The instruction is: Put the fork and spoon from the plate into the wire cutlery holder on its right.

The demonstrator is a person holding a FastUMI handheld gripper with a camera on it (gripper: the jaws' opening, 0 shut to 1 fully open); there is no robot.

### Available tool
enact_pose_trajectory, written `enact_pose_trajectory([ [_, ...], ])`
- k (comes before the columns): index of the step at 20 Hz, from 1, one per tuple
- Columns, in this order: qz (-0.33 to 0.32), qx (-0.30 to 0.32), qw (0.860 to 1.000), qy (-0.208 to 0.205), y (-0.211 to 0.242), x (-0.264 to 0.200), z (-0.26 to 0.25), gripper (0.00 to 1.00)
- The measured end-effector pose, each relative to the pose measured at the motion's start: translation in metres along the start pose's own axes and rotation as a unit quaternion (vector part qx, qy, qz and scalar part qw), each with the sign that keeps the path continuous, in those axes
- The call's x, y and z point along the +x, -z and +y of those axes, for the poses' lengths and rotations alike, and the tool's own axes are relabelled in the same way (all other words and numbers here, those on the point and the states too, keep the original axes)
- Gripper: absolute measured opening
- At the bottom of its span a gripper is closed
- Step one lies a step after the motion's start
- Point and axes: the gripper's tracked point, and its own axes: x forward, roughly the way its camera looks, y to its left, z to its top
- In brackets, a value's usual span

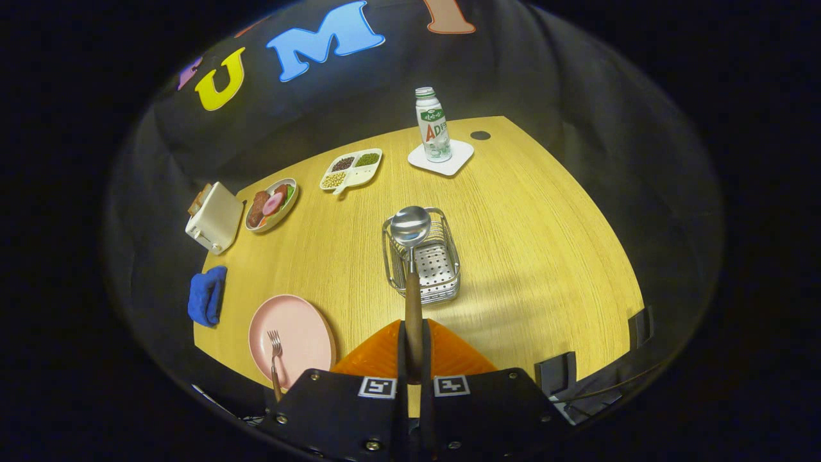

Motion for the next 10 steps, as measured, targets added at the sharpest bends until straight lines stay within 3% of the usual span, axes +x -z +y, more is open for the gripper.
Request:
enact_pose_trajectory([
  [10,0.007,0.006,1.0,0.003,-0.007,0.002,-0.002,0.11],
])
